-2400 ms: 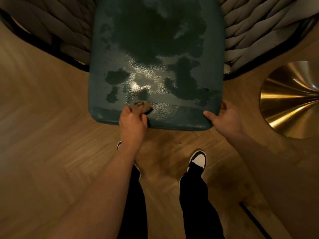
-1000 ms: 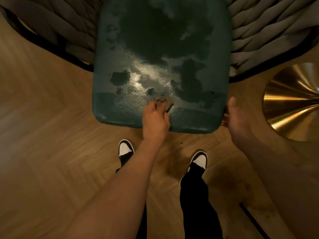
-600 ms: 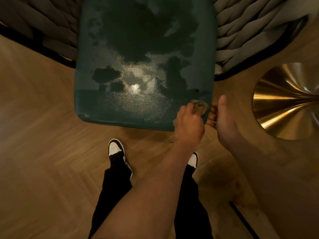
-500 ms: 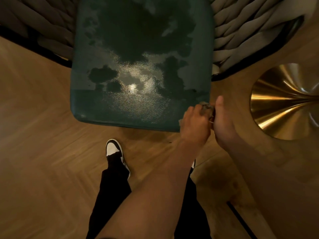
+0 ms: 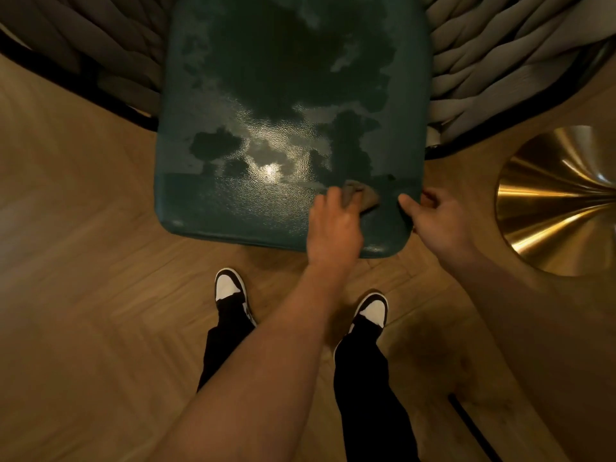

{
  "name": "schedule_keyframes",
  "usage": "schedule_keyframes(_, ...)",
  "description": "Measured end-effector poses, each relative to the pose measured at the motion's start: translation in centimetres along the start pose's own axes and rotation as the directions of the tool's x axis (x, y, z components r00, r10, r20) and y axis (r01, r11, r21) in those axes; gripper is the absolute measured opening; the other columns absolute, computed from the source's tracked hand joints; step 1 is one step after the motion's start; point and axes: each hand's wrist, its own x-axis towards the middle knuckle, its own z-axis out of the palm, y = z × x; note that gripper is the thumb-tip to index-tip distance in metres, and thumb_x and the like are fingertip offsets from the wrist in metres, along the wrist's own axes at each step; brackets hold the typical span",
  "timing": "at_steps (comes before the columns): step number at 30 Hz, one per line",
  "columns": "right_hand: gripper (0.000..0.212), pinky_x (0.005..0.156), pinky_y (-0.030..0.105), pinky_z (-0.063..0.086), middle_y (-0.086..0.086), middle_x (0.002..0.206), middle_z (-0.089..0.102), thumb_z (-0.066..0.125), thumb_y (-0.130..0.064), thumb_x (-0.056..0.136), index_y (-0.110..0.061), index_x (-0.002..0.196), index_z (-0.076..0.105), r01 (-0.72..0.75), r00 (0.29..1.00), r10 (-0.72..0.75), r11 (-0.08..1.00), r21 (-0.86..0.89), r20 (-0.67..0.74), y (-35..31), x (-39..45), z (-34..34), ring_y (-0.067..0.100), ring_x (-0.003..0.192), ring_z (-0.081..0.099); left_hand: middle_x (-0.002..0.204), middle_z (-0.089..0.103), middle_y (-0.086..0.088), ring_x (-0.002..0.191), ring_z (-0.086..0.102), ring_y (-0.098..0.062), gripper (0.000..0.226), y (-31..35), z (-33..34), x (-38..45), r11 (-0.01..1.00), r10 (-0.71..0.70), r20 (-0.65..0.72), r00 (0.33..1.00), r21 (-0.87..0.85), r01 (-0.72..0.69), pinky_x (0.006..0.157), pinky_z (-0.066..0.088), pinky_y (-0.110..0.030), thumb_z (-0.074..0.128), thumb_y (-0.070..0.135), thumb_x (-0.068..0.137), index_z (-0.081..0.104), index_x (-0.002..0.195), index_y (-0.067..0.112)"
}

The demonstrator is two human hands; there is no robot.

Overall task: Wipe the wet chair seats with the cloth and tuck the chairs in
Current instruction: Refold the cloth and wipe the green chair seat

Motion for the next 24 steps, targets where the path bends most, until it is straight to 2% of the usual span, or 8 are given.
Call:
schedule_keyframes(2, 0.07, 0.102, 0.043, 0.052, -0.001, 0.133, 0.065, 0.074, -0.057, 0.083, -0.019, 0.139, 0.057, 0.002, 1.0, -0.003, 1.0, -0.028, -0.021, -1.1, -0.1, 0.4, 0.021, 0.12, 0.062, 0.101, 0.055, -0.017, 0.087, 0.05, -0.033, 0.041, -2.5, -1.0, 0.2, 0.996, -0.08, -0.04, 0.996, -0.046, 0.079, 0.073, 0.046, -0.04, 0.059, 0.002, 0.08, 0.067, 0.12, 0.011)
schedule_keyframes(4, 0.067, 0.099, 0.038, 0.051, 0.002, 0.134, 0.064, 0.076, -0.05, 0.086, -0.015, 0.14, 0.056, -0.003, 0.999, 0.002, 0.999, -0.045, -0.036, -1.2, 0.0, 0.8, 0.022, 0.12, 0.061, 0.099, 0.055, -0.019, 0.084, 0.051, -0.035, 0.042, -4.8, -2.0, 0.3, 0.991, -0.126, -0.09, 0.988, -0.066, 0.12, 0.071, 0.046, -0.04, 0.061, -0.002, 0.079, 0.068, 0.118, 0.009)
schedule_keyframes(8, 0.066, 0.098, 0.041, 0.054, 0.003, 0.131, 0.066, 0.081, -0.042, 0.085, -0.013, 0.139, 0.058, -0.019, 0.999, 0.019, 1.0, -0.014, -0.046, -1.5, 0.0, 1.4, 0.023, 0.117, 0.064, 0.1, 0.054, -0.021, 0.085, 0.051, -0.037, 0.039, -9.5, -3.4, 0.4, 0.985, -0.169, -0.14, 0.976, -0.059, 0.162, 0.072, 0.048, -0.043, 0.056, 0.0, 0.084, 0.067, 0.12, 0.006)
schedule_keyframes(15, 0.068, 0.098, 0.043, 0.053, 0.005, 0.133, 0.065, 0.08, -0.046, 0.085, -0.014, 0.139, 0.056, -0.068, 0.995, 0.063, 0.996, -0.056, -0.076, -2.1, 0.1, 1.6, 0.027, 0.119, 0.062, 0.095, 0.052, -0.02, 0.082, 0.049, -0.036, 0.04, -15.3, -5.5, 0.6, 0.986, -0.166, -0.178, 0.97, -0.015, 0.166, 0.07, 0.045, -0.042, 0.056, -0.003, 0.082, 0.068, 0.119, 0.008)
schedule_keyframes(21, 0.079, 0.101, 0.053, 0.053, 0.005, 0.138, 0.063, 0.079, -0.056, 0.08, -0.018, 0.144, 0.052, -0.102, 0.992, 0.099, 0.994, -0.036, -0.079, -2.0, -0.1, 1.8, 0.029, 0.122, 0.062, 0.092, 0.053, -0.023, 0.081, 0.051, -0.035, 0.041, -21.2, -8.0, 1.0, 0.96, -0.28, -0.238, 0.93, -0.049, 0.276, 0.068, 0.04, -0.036, 0.054, 0.0, 0.082, 0.069, 0.118, 0.01)
schedule_keyframes(24, 0.073, 0.102, 0.052, 0.053, 0.005, 0.139, 0.062, 0.078, -0.05, 0.085, -0.018, 0.145, 0.05, -0.126, 0.99, 0.124, 0.992, -0.025, -0.072, -2.5, -0.3, 1.9, 0.03, 0.122, 0.061, 0.094, 0.052, -0.023, 0.086, 0.049, -0.033, 0.042, -24.0, -9.6, 1.4, 0.931, -0.365, -0.205, 0.908, -0.09, 0.354, 0.072, 0.04, -0.036, 0.05, 0.004, 0.084, 0.067, 0.121, 0.01)
